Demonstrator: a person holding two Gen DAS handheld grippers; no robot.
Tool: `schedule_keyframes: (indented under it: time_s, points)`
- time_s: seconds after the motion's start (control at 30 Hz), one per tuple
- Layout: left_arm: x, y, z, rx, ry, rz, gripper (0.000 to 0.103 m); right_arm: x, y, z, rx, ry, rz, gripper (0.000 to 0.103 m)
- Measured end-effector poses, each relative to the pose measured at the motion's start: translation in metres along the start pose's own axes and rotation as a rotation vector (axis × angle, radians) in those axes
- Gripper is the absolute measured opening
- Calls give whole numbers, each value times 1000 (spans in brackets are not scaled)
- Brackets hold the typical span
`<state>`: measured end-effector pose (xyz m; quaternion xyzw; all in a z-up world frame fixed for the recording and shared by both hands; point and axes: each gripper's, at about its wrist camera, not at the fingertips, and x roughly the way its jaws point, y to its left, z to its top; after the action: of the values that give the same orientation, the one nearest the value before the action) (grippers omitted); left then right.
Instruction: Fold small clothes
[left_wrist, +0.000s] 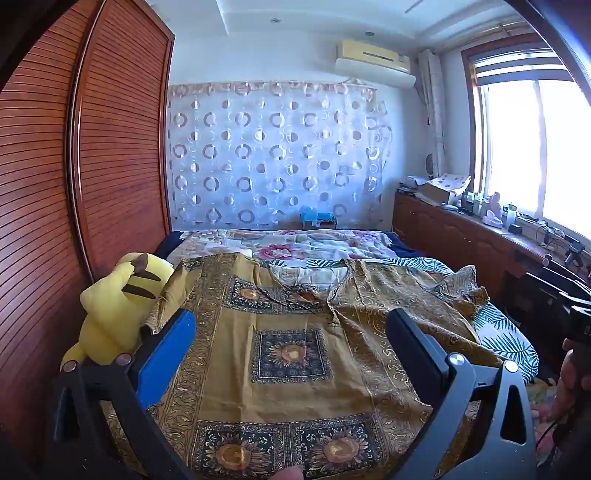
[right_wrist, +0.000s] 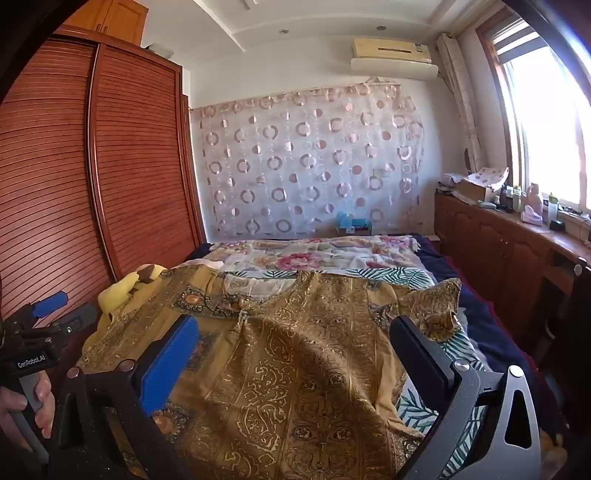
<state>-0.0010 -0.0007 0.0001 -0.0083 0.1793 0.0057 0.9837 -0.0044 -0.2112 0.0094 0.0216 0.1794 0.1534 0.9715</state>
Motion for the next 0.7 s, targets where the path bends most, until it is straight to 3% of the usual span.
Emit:
schedule_keyframes:
  time_s: [0.7]
  points:
    - [-3, -7, 5, 4, 5, -11, 103, 3, 1, -1, -9, -4, 13, 103]
